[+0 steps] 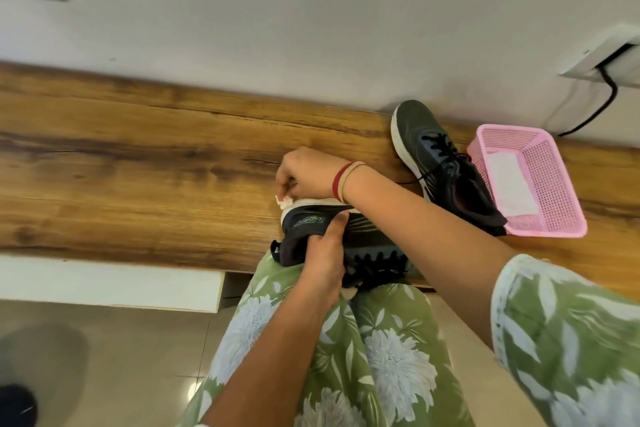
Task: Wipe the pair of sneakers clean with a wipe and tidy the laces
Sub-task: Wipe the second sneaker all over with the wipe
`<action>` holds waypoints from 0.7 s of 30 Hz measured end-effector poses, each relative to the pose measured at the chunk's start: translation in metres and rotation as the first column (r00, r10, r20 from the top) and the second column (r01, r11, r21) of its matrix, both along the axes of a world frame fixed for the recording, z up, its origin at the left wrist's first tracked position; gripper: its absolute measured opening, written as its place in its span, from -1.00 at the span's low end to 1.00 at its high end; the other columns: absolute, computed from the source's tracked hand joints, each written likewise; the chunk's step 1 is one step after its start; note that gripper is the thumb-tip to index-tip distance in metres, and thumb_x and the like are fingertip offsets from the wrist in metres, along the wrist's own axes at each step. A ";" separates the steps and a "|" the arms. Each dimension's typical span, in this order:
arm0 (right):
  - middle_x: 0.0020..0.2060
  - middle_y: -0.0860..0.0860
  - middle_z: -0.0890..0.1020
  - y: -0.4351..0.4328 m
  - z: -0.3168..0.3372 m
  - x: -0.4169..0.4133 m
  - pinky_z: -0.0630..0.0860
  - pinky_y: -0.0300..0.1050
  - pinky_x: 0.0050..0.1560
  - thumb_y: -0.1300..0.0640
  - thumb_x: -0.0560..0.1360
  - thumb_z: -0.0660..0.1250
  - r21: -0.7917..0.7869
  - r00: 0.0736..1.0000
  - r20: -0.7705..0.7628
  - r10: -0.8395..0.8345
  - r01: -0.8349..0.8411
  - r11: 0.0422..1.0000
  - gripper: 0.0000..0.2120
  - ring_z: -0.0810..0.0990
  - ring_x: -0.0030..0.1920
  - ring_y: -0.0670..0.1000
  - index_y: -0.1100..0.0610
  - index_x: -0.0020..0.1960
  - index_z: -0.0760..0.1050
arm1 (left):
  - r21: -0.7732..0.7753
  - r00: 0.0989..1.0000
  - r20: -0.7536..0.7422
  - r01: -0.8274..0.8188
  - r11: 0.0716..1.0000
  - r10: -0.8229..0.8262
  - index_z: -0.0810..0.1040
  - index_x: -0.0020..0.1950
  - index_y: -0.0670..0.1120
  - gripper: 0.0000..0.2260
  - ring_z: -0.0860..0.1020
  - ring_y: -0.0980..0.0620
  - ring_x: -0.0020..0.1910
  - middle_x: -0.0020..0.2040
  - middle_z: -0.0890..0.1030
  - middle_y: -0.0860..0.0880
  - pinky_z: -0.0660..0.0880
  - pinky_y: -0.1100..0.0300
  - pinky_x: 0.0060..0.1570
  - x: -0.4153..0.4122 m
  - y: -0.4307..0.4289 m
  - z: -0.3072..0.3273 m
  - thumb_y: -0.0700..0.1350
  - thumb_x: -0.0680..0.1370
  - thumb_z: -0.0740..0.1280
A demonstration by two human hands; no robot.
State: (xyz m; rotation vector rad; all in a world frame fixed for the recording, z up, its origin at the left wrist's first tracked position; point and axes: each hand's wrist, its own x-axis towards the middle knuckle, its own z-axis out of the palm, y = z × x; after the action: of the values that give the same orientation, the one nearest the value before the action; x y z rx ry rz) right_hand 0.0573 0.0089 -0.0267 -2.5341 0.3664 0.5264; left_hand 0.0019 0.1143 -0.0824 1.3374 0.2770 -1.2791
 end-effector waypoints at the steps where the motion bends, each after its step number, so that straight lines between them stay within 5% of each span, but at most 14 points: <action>1: -0.05 0.03 0.67 -0.001 0.001 -0.003 0.42 -0.27 0.01 0.31 0.45 0.34 0.017 1.000 0.007 -0.013 0.013 1.000 -0.83 0.59 0.00 -0.02 0.17 -0.03 0.65 | 0.007 0.999 0.033 -0.006 1.000 0.006 0.52 0.16 -0.17 -0.68 0.61 -0.08 0.04 0.05 0.64 -0.11 0.51 -0.06 0.16 -0.001 0.000 -0.001 -0.01 0.50 0.38; 4: -0.03 0.04 0.67 -0.001 0.002 -0.018 0.30 -0.44 -0.09 0.30 0.46 0.34 0.033 0.995 0.084 -0.046 0.044 0.999 -0.83 0.59 0.00 -0.04 0.18 0.00 0.65 | 0.016 0.998 0.051 -0.028 0.999 0.027 0.51 0.11 -0.16 -0.71 0.61 -0.07 0.02 0.04 0.63 -0.11 0.53 -0.02 0.12 -0.002 -0.001 -0.001 -0.01 0.50 0.38; 12: -0.04 0.04 0.66 -0.010 0.000 -0.057 0.27 -0.42 -0.08 0.31 0.46 0.34 -0.013 0.975 0.207 -0.084 0.088 0.996 -0.82 0.60 0.01 0.01 0.17 0.02 0.65 | -0.058 0.997 0.044 -0.065 0.996 0.068 0.53 -0.06 -0.08 -0.96 0.63 -0.03 -0.07 -0.07 0.65 -0.08 0.56 0.03 0.04 -0.003 -0.001 0.002 -0.13 0.54 0.33; 16: -0.08 0.03 0.66 -0.020 0.001 -0.081 0.35 -0.38 -0.06 0.29 0.46 0.36 -0.002 0.973 0.205 -0.108 0.111 0.994 -0.84 0.60 -0.05 -0.02 0.16 -0.01 0.66 | -0.034 0.998 0.037 -0.058 0.998 0.059 0.51 -0.05 -0.10 -0.91 0.63 -0.03 -0.07 -0.06 0.65 -0.09 0.56 0.03 0.03 -0.002 -0.001 0.003 -0.10 0.53 0.35; 21: -0.09 0.00 0.67 -0.030 0.003 -0.116 0.49 -0.21 0.05 0.31 0.45 0.36 0.006 0.968 0.192 -0.163 0.165 0.986 -0.84 0.61 -0.08 -0.07 0.15 -0.03 0.66 | 0.013 0.999 0.012 -0.035 0.999 0.035 0.45 0.20 -0.19 -0.62 0.61 -0.11 0.03 0.08 0.62 -0.14 0.52 -0.15 0.12 -0.002 0.000 0.002 -0.01 0.49 0.38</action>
State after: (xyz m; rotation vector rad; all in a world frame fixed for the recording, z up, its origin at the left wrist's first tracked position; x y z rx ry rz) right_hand -0.0586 -0.0212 -0.0236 -2.5091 0.5014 0.2148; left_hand -0.0004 0.1142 -0.0805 1.3454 0.3004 -1.2418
